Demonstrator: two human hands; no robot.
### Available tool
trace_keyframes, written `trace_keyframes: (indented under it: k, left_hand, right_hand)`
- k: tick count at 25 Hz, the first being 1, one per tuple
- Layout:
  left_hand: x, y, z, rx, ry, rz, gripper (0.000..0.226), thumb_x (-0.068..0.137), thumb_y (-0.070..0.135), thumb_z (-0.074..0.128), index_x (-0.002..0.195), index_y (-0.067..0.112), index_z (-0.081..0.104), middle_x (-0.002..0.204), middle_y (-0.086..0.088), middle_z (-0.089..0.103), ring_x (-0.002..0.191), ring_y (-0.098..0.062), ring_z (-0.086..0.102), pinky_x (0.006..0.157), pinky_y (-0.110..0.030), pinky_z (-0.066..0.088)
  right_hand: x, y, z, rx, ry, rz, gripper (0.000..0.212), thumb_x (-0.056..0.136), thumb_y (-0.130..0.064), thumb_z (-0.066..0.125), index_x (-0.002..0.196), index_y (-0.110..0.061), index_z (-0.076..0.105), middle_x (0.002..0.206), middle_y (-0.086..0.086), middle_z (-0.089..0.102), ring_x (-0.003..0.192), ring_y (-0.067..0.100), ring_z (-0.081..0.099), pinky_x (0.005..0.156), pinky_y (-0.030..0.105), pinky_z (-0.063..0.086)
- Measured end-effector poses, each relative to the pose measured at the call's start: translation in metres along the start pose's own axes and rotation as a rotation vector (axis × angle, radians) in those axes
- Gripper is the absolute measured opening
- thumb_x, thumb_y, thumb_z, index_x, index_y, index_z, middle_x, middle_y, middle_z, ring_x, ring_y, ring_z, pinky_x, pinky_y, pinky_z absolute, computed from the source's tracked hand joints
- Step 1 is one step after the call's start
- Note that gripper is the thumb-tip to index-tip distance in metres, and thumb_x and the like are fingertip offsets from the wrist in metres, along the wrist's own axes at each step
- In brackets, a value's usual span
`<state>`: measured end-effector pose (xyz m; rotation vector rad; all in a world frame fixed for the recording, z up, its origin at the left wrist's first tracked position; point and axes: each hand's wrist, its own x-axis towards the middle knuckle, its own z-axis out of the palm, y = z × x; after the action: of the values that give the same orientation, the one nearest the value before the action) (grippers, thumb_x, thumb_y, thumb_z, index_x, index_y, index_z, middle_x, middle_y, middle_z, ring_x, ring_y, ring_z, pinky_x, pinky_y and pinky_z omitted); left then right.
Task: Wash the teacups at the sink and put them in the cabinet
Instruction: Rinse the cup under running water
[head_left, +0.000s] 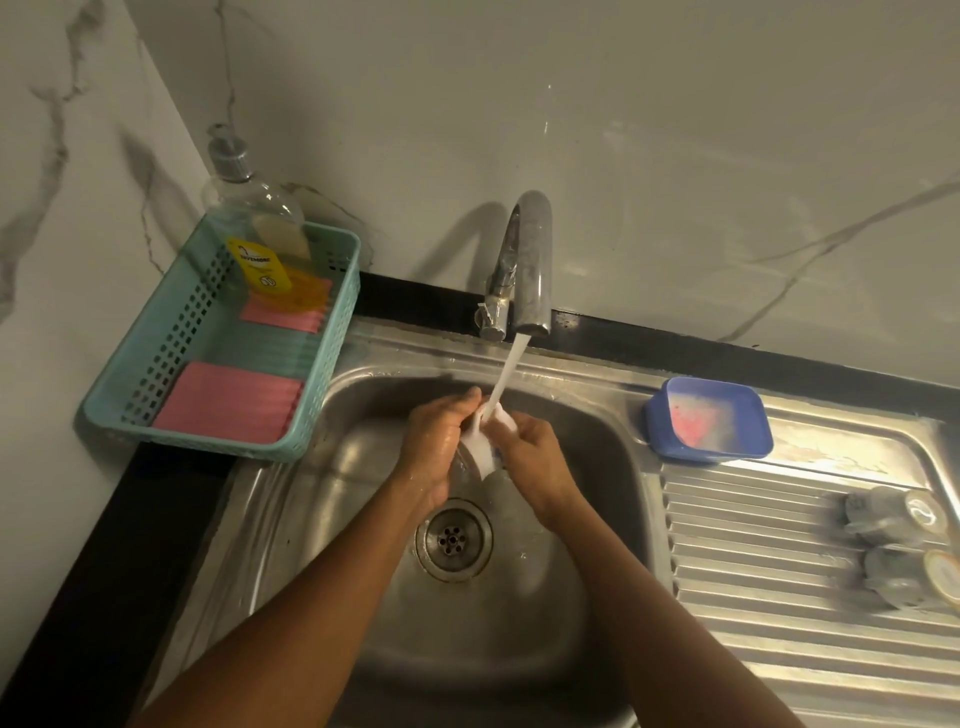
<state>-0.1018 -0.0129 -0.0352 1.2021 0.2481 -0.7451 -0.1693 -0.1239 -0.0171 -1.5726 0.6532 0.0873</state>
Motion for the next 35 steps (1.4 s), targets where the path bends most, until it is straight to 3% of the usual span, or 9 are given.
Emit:
trace_keyframes:
  k: [4,7,10,16,18,21,24,29,35]
  left_hand:
    - [-0.008,-0.01,0.005,0.242,-0.016,0.132,0.023,0.103,0.035,0.054,0.113,0.026,0.072,0.105,-0.007,0.074,0.098,-0.025,0.071,0.08,-0.036,0.057]
    - [-0.013,-0.021,0.01,0.286,-0.039,0.237,0.027,0.101,0.036,0.059,0.125,0.028,0.066,0.113,-0.001,0.071,0.106,-0.015,0.068,0.082,-0.026,0.058]
    - [-0.005,-0.023,0.019,0.356,0.185,0.394,0.025,0.102,0.033,0.058,0.117,0.017,0.071,0.107,-0.003,0.073,0.1,-0.013,0.07,0.08,-0.025,0.058]
    - [0.017,-0.001,0.022,-0.074,0.364,-0.017,0.045,0.105,0.04,0.044,0.098,0.006,0.072,0.085,-0.014,0.076,0.074,-0.024,0.075,0.062,-0.031,0.06]
    - [0.016,-0.006,0.009,-0.055,0.276,-0.145,0.046,0.102,0.043,0.046,0.103,0.007,0.075,0.09,-0.015,0.078,0.082,-0.028,0.076,0.077,-0.041,0.062]
    - [0.009,-0.025,-0.008,-0.123,0.26,-0.233,0.035,0.098,0.037,0.054,0.097,0.011,0.077,0.091,-0.012,0.077,0.08,-0.025,0.072,0.077,-0.04,0.054]
    - [0.003,-0.032,-0.016,-0.289,0.23,-0.331,0.035,0.099,0.03,0.048,0.082,0.012,0.074,0.08,-0.011,0.072,0.065,-0.02,0.067,0.071,-0.035,0.052]
    - [-0.002,-0.042,-0.027,-0.188,0.288,-0.385,0.047,0.104,0.047,0.043,0.115,0.008,0.068,0.106,-0.013,0.069,0.097,-0.028,0.064,0.103,-0.049,0.049]
    - [-0.001,-0.037,-0.031,-0.117,0.271,-0.336,0.04,0.102,0.047,0.048,0.105,0.013,0.069,0.108,-0.013,0.073,0.102,-0.031,0.066,0.106,-0.049,0.047]
  right_hand:
    - [0.011,-0.004,0.014,0.301,0.212,0.323,0.026,0.096,-0.033,0.062,0.1,-0.009,0.072,0.087,0.014,0.075,0.08,0.028,0.074,0.06,0.032,0.059]
    - [0.013,-0.014,0.019,0.603,0.002,0.467,0.027,0.1,-0.033,0.054,0.1,-0.011,0.07,0.083,0.008,0.072,0.075,0.02,0.07,0.061,0.03,0.056]
    - [0.018,-0.016,0.021,0.776,-0.119,0.464,0.033,0.101,-0.03,0.045,0.101,-0.006,0.068,0.083,0.011,0.069,0.077,0.021,0.067,0.075,0.034,0.051]
    - [0.008,-0.001,0.033,1.041,-0.13,0.299,0.034,0.101,-0.023,0.055,0.126,-0.001,0.065,0.114,0.018,0.069,0.098,0.025,0.069,0.082,0.033,0.059]
    - [0.005,0.003,0.029,0.74,-0.14,0.158,0.028,0.099,-0.012,0.059,0.124,0.0,0.064,0.115,0.018,0.071,0.099,0.023,0.071,0.083,0.031,0.059]
    - [0.005,0.007,0.022,-0.407,0.01,-0.096,0.017,0.097,-0.015,0.063,0.112,-0.009,0.068,0.103,0.009,0.074,0.087,0.012,0.071,0.076,0.023,0.059]
    - [0.01,0.026,0.025,-1.198,0.001,-0.446,0.028,0.095,-0.015,0.064,0.122,-0.013,0.064,0.113,0.007,0.071,0.108,0.021,0.065,0.103,0.037,0.051]
    - [0.012,0.038,0.031,-1.317,-0.086,-0.331,0.031,0.098,-0.01,0.057,0.129,-0.014,0.058,0.114,0.006,0.068,0.096,0.02,0.069,0.083,0.035,0.06]
    - [0.018,0.031,0.031,-1.378,-0.129,-0.239,0.021,0.098,-0.009,0.055,0.117,-0.011,0.064,0.112,0.007,0.069,0.098,0.022,0.069,0.08,0.031,0.057]
